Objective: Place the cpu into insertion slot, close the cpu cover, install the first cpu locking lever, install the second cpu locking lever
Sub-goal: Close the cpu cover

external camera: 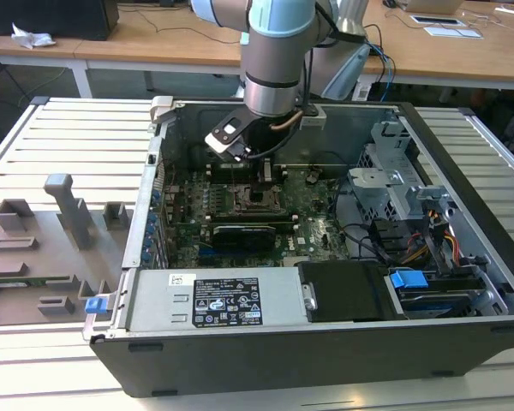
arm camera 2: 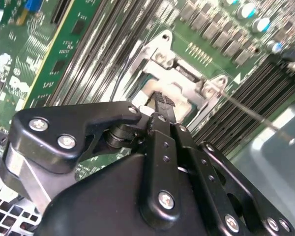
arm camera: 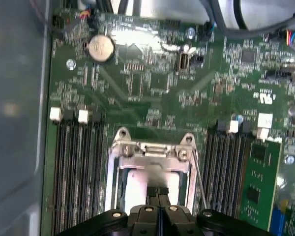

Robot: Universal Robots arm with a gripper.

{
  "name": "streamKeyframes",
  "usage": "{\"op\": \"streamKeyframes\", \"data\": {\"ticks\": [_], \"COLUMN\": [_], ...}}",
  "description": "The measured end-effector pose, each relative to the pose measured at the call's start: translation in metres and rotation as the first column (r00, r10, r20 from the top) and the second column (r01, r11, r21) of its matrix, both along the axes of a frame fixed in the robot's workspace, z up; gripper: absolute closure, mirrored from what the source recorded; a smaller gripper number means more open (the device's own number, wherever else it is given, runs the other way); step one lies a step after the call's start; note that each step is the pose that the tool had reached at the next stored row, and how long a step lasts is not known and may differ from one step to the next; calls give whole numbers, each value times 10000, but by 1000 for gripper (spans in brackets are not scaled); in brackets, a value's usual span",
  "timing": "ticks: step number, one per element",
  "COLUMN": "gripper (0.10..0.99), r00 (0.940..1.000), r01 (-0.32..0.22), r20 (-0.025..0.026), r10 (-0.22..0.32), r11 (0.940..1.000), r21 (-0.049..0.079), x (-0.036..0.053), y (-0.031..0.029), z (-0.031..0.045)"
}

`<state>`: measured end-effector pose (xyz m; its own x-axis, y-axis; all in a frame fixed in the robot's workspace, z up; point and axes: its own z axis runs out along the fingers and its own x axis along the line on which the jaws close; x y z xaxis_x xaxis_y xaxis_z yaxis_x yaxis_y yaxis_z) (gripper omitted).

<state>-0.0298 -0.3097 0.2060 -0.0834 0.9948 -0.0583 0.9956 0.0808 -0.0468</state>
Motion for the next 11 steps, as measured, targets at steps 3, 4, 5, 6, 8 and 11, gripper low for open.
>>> {"op": "streamKeyframes", "data": {"ticks": [3,4,5,6,8,11], "gripper": [980,980,980,980,980,980], "r00": [10000,10000,10000,10000,10000,10000], "r01": [0,0,0,2,0,0], "r20": [-16,-17,-17,-17,-17,-17], "r10": [0,0,-1,-2,0,0], "r11": [10000,10000,10000,10000,10000,10000], "r21": [-25,-27,-26,-27,-26,-27], "x": [30,33,34,34,35,35], "y": [0,0,0,0,0,0], "z": [17,27,38,55,104,139]}}
